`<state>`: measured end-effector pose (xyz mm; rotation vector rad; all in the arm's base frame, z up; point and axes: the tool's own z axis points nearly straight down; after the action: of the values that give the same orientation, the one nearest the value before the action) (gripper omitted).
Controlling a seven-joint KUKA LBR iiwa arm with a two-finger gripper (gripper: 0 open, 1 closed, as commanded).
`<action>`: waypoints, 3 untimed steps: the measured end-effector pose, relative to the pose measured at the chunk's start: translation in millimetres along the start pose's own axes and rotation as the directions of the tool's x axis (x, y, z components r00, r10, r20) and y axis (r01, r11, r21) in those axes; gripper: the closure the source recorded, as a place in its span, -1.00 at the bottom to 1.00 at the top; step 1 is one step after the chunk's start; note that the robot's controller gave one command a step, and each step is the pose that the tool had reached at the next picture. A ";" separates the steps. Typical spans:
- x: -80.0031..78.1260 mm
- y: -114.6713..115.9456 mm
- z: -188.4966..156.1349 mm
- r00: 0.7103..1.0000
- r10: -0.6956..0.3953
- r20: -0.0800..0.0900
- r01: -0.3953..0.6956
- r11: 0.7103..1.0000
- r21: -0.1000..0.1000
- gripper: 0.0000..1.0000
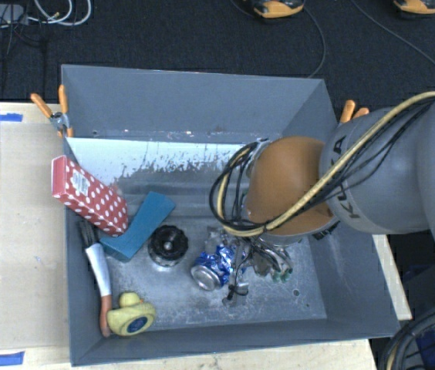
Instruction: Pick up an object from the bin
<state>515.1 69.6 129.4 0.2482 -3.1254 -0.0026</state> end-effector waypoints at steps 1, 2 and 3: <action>-11.6 -20.3 45.6 0.986 0.167 0.002 -0.167 0.986 0.000 -1.00; -13.2 -25.9 59.8 0.985 0.170 0.000 -0.170 0.985 0.001 -1.00; -22.5 -32.2 29.0 0.981 -0.192 0.002 0.192 0.981 0.000 1.00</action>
Offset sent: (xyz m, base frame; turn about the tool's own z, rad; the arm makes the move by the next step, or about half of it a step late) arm 0.0234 -0.0090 -0.0559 0.0700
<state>542.2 41.5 100.2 0.5492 -3.0893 -0.0048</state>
